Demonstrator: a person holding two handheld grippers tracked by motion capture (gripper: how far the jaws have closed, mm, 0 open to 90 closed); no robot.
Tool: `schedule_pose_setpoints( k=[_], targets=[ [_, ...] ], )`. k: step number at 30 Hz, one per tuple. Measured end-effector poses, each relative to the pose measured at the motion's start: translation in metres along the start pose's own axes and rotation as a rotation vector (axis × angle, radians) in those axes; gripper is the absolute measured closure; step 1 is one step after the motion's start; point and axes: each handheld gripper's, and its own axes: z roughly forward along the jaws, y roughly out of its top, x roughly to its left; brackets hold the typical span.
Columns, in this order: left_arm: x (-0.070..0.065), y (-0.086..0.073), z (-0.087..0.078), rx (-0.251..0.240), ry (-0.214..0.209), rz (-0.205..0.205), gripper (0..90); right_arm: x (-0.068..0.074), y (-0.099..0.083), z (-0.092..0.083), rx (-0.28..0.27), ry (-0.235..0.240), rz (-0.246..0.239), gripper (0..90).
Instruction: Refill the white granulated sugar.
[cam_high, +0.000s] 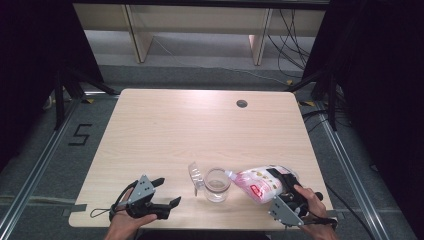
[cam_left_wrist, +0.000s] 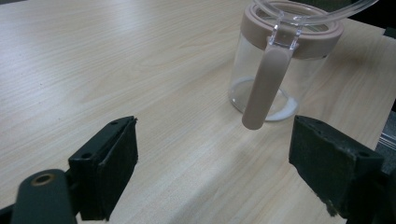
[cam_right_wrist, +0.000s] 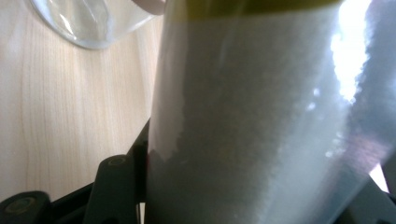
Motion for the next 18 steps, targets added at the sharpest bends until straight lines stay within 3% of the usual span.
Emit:
schedule_pose_setpoints(
  k=[3, 5, 6, 7, 9, 10, 12, 13, 15, 16, 17, 18],
  targets=[
    [0.0, 0.0, 0.0005, -0.003, -0.003, -0.002, 15.3, 0.001, 0.0003, 0.0013, -0.006, 0.0, 0.019, 45.6],
    [-0.0001, -0.0006, 0.0011, -0.007, -0.007, -0.005, 15.3, 0.0007, 0.0017, 0.0014, -0.005, -0.006, 0.002, 45.6],
    [-0.0005, -0.0003, 0.0002, 0.001, -0.001, 0.001, 15.3, 0.0034, 0.0016, 0.0015, -0.002, -0.005, 0.037, 45.6],
    [-0.0006, -0.0001, 0.0001, -0.001, 0.001, 0.001, 15.3, 0.0018, 0.0031, 0.0011, -0.001, -0.008, -0.011, 45.7],
    [-0.0005, -0.0003, 0.0002, -0.004, 0.0, 0.001, 15.2, 0.0017, 0.0031, 0.0012, 0.001, -0.006, -0.018, 45.7],
    [-0.0004, -0.0005, 0.0002, -0.005, 0.0, 0.001, 15.2, 0.0047, 0.0025, 0.0011, 0.007, -0.005, 0.017, 45.7],
    [-0.0001, -0.0008, 0.0003, -0.005, -0.002, 0.003, 15.3, 0.0048, 0.0028, 0.0011, 0.017, -0.008, 0.005, 45.7],
    [-0.0002, -0.0008, 0.0003, -0.006, 0.001, 0.001, 15.2, 0.0033, 0.0043, 0.0004, 0.016, -0.021, -0.033, 45.7],
    [-0.0004, -0.0008, 0.0005, -0.006, -0.001, -0.001, 15.2, 0.0051, 0.0039, 0.0012, 0.012, -0.02, -0.007, 45.8],
    [-0.0003, -0.0008, 0.0006, -0.005, 0.0, 0.002, 15.2, 0.001, 0.0064, 0.0005, 0.005, -0.032, -0.073, 45.8],
    [-0.0001, -0.001, 0.0014, -0.01, -0.007, 0.001, 15.2, 0.001, 0.0064, 0.0005, 0.005, -0.032, -0.073, 45.8],
    [-0.0005, -0.001, 0.0013, -0.008, -0.007, 0.001, 15.3, 0.0044, 0.0063, 0.0009, 0.012, -0.027, -0.032, 45.8]
  ],
)
